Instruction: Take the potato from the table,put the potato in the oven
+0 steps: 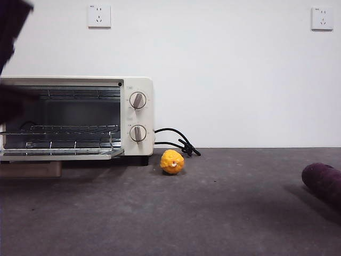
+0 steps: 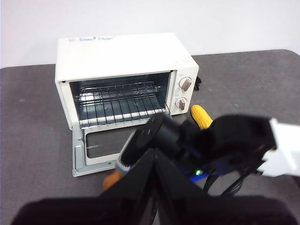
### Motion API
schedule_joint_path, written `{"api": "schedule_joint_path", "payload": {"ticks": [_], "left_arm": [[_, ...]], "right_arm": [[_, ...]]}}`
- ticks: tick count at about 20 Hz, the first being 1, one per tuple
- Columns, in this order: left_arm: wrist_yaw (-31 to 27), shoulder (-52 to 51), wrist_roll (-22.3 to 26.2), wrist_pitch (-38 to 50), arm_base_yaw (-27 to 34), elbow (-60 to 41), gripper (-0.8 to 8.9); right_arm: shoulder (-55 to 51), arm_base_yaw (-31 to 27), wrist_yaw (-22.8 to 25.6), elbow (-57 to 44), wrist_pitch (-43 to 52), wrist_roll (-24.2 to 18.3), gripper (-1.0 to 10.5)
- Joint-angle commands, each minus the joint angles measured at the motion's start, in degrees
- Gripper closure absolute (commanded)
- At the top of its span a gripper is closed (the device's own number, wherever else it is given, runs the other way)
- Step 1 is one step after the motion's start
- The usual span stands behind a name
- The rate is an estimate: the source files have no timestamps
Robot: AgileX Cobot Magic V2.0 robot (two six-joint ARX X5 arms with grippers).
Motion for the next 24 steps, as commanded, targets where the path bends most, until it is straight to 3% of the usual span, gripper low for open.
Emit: {"api": "schedule_joint_path", "payload": {"ticks": [1, 8, 11, 17, 24], "left_arm": [[-0.09, -0.09, 0.31, 0.07, -0.26, 0.04, 8.18], [-0.22, -0.09, 1.33, 0.07, -0.24, 0.04, 8.18], [-0.22, -0.09, 1.31, 0.07, -0.24, 0.04, 8.18], [-0.22, 0.92, 1.31, 0.07, -0.24, 0.04, 8.18], [-0.15, 4.02, 1.29, 0.07, -0.24, 0.04, 8.18]], "right_arm": [[0.96, -0.61, 3.34, 7.17, -6.32, -0.66, 8.6], [0.96, -4.37, 14.01, 18.64, -17.62, -3.87, 8.6], [0.98, -7.63, 13.92, 18.51, -17.11, -3.85, 8.5], [1.05, -13.38, 12.0, 17.84, -7.1, -3.63, 8.5], [1.97, -14.51, 8.28, 16.79, -6.27, -4.28, 8.6]]}}
